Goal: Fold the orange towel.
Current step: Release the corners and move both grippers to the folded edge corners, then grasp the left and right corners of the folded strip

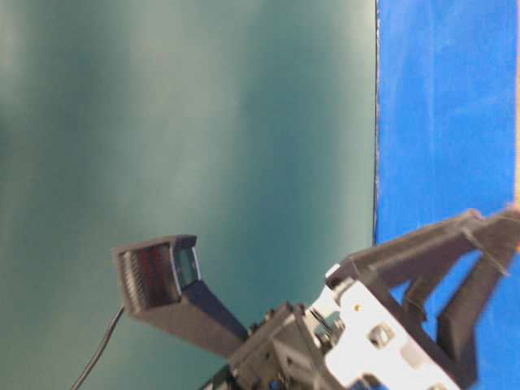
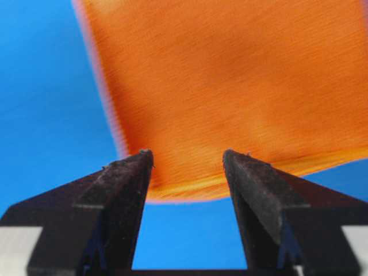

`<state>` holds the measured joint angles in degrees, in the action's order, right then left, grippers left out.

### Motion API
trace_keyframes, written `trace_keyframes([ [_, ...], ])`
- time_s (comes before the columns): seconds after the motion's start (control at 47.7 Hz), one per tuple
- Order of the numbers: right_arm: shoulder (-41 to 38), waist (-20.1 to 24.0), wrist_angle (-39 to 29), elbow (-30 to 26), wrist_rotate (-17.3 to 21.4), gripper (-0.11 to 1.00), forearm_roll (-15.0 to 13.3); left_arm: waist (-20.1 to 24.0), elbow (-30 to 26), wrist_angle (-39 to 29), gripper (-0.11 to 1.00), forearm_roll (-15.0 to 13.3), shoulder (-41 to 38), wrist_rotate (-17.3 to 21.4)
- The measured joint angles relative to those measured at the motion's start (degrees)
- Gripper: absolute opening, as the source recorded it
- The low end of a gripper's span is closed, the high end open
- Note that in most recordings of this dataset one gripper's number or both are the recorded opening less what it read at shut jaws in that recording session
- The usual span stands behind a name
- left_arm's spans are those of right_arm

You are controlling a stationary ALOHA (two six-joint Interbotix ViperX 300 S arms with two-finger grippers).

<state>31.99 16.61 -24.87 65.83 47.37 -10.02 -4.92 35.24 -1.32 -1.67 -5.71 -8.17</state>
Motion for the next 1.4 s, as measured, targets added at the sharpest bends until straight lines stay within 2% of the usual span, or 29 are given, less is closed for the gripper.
trace_keyframes([
  [0.147,0.5,-4.9,-2.0,0.1,0.1,0.57,-5.5,2.4,0.0,-0.4,0.72,0.1,0.0,1.0],
  [0.293,0.5,-7.7,-3.6,0.2,0.1,0.57,-8.1,3.4,0.0,-0.4,0.72,0.0,0.0,1.1],
  [0.461,-0.1,-9.2,-3.9,0.5,0.0,0.57,-9.5,4.4,0.0,-0.2,0.72,0.1,-0.4,1.2],
  [0.713,-5.0,-14.0,-2.5,2.3,0.0,0.57,-10.5,8.4,0.0,1.5,0.71,0.1,-6.2,1.6],
  [0.838,-7.4,-14.2,-0.8,2.3,0.0,0.57,-10.5,10.0,0.0,2.3,0.71,0.1,-8.3,1.6],
  [1.111,-9.3,-14.2,3.2,2.2,-0.1,0.55,-10.5,9.9,-0.2,2.1,0.70,0.2,-9.1,1.7],
  [1.195,-9.6,-14.1,3.5,2.2,-0.2,0.51,-10.5,9.9,-0.3,1.5,0.68,0.2,-9.1,1.6],
  [1.258,-9.7,-13.9,3.7,2.3,-0.4,0.42,-10.5,9.9,-0.7,-0.2,0.63,0.3,-9.1,1.6],
  [1.404,-9.7,-13.2,5.5,2.3,-0.7,0.07,-10.5,9.8,-2.1,-3.9,0.41,0.4,-9.3,1.8],
])
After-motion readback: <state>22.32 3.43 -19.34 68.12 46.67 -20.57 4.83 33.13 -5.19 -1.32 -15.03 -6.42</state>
